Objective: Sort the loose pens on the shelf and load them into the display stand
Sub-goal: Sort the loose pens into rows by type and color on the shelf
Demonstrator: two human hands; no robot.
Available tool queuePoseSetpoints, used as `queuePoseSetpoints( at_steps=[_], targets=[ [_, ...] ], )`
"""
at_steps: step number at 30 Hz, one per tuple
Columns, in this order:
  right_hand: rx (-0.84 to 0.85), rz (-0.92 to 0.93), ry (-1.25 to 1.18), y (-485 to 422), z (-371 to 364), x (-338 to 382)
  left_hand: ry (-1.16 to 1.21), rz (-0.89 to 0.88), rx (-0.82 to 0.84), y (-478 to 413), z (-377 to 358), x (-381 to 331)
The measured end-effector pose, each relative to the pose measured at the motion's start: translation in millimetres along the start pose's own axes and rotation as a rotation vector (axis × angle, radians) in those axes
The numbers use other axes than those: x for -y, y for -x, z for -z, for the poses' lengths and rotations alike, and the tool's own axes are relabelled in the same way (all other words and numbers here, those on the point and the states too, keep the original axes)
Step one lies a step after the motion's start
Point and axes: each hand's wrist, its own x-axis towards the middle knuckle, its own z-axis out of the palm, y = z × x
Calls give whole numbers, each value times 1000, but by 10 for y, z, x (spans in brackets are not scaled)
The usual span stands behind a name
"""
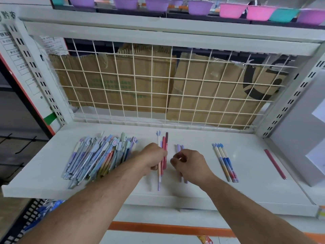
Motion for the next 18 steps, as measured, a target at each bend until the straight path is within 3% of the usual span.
queuePoseSetpoints(
  at_steps=[12, 18],
  targets=[
    [-58, -113, -203, 129, 715, -508, 224, -28, 110, 109, -1021, -444],
    [-227, -231, 15, 180, 1291, -989, 214, -30, 129, 66, -1573, -646]
  ],
)
